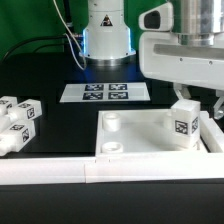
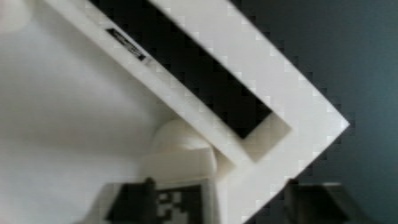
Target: Assemble one leg
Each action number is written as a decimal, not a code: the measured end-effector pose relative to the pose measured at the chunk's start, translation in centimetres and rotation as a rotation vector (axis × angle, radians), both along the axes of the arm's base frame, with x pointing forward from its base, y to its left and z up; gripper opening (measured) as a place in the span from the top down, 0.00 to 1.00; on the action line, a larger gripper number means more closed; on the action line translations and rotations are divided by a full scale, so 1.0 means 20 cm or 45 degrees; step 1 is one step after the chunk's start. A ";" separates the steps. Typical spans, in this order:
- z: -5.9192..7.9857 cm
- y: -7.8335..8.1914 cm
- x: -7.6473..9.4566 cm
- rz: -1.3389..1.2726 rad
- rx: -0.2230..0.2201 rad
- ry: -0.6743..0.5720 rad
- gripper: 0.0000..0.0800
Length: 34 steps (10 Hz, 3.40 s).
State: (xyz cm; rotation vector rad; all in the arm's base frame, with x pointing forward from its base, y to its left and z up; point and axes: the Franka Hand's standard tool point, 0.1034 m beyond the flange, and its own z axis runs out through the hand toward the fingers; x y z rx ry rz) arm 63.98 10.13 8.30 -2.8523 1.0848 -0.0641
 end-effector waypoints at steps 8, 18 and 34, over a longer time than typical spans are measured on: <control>-0.03 -0.10 -0.03 -0.054 -0.003 0.008 0.19; -0.04 -0.17 0.04 -0.314 0.011 0.006 0.64; -0.06 0.02 0.00 -0.759 0.169 0.054 0.20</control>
Offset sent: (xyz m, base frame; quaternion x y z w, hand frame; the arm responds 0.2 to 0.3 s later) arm -0.0063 0.0031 -0.0076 0.0330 -0.0097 0.0868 0.9956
